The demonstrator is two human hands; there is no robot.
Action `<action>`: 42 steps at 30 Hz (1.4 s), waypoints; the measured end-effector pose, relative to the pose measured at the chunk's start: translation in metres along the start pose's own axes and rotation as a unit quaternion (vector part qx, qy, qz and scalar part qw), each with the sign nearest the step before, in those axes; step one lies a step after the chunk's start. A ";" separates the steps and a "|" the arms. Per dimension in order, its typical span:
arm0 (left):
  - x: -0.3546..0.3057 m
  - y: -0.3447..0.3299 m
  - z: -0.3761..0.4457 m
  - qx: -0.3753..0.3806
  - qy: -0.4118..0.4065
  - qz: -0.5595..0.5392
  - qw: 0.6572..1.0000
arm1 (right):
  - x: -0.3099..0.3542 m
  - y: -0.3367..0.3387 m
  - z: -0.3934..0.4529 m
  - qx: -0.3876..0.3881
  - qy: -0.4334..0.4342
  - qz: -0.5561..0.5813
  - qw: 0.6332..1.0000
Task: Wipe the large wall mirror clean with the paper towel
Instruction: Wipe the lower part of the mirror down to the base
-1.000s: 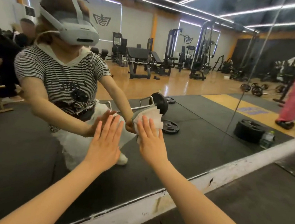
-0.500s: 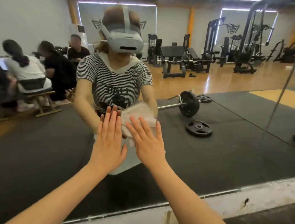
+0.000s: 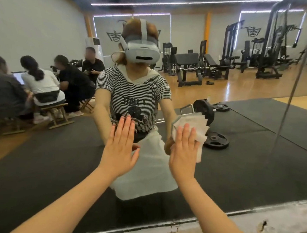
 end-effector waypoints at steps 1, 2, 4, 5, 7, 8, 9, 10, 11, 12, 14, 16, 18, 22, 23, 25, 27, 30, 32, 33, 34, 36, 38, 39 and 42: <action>0.001 -0.002 0.000 -0.005 -0.002 0.000 1.000 | 0.012 -0.003 0.000 0.005 0.004 0.016 1.000; 0.002 -0.004 0.000 -0.010 -0.004 0.002 1.000 | 0.024 -0.007 0.000 0.016 0.032 0.027 0.999; 0.003 -0.007 0.000 -0.021 -0.004 0.011 1.000 | 0.043 -0.015 -0.001 0.036 0.125 0.054 0.990; 0.002 -0.008 0.000 -0.024 -0.005 0.015 1.000 | 0.047 -0.017 -0.001 0.037 0.164 0.069 0.983; 0.002 -0.008 -0.002 -0.031 -0.006 0.017 0.999 | 0.039 -0.017 0.002 0.032 0.216 0.068 0.973; 0.002 -0.008 -0.002 -0.034 -0.007 0.018 0.999 | 0.028 -0.015 0.003 0.029 0.228 0.059 0.971; 0.001 -0.007 -0.002 -0.037 -0.005 0.020 0.999 | 0.014 -0.013 0.002 0.026 0.229 0.050 0.972; -0.001 -0.006 -0.001 -0.037 0.001 0.023 0.999 | -0.003 -0.009 0.000 0.024 0.217 0.041 0.975; -0.004 -0.005 -0.001 -0.034 0.012 0.025 0.999 | -0.023 -0.004 -0.003 0.024 0.201 0.028 0.979; -0.007 -0.004 -0.001 -0.028 0.026 0.027 0.999 | -0.042 0.001 -0.007 0.025 0.188 0.014 0.982; -0.013 -0.002 0.000 -0.012 0.054 0.032 0.998 | -0.079 0.010 -0.015 0.030 0.171 -0.009 0.985; -0.018 0.000 0.000 0.005 0.076 0.034 0.997 | -0.102 0.018 -0.019 0.022 0.126 -0.011 0.992; -0.022 0.004 0.000 0.012 0.090 0.036 0.995 | -0.102 0.022 -0.019 0.006 0.045 0.011 0.999; -0.046 0.014 -0.001 0.021 0.150 0.003 0.988 | -0.060 0.021 -0.009 0.023 -0.055 0.095 0.994; -0.057 0.015 -0.002 0.024 0.165 -0.008 0.986 | -0.050 0.020 -0.007 0.042 -0.019 0.097 0.994; -0.081 0.014 -0.002 0.025 0.161 -0.013 0.987 | -0.041 0.016 -0.008 0.071 0.100 0.071 0.990; -0.104 0.008 -0.002 0.031 0.134 -0.007 0.991 | -0.057 0.013 -0.007 0.075 0.183 0.051 0.979; -0.128 0.000 0.001 0.045 0.109 -0.006 0.993 | -0.097 0.019 -0.006 0.069 0.193 0.016 0.979; -0.135 -0.004 0.001 0.051 0.105 -0.004 0.993 | -0.128 0.024 -0.008 0.051 0.154 0.003 0.987; -0.136 -0.005 0.002 0.054 0.108 -0.004 0.993 | -0.143 0.027 -0.009 0.041 0.131 -0.006 0.991; -0.137 -0.004 0.003 0.061 0.114 -0.004 0.992 | -0.158 0.030 -0.011 0.034 0.104 -0.014 0.994; -0.135 -0.001 0.004 0.075 0.117 -0.006 0.990 | -0.188 0.037 -0.016 0.033 0.026 -0.015 0.999; -0.133 0.003 0.004 0.091 0.113 -0.006 0.989 | -0.207 0.046 -0.019 0.054 -0.058 -0.003 0.997; -0.132 0.005 0.005 0.097 0.109 -0.010 0.989 | -0.210 0.050 -0.020 0.071 -0.079 0.004 0.994; -0.135 0.006 0.008 0.105 0.091 -0.016 0.990 | -0.207 0.059 -0.019 0.092 -0.084 0.027 0.992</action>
Point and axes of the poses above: each hand's wrist, its own z-axis towards the middle knuckle, its own y-axis out of the back of the hand, x = y × z, the point moved 1 cm from there along z, towards the middle knuckle, and after that the axes turned 15 degrees about y, right-handed, at the moved point
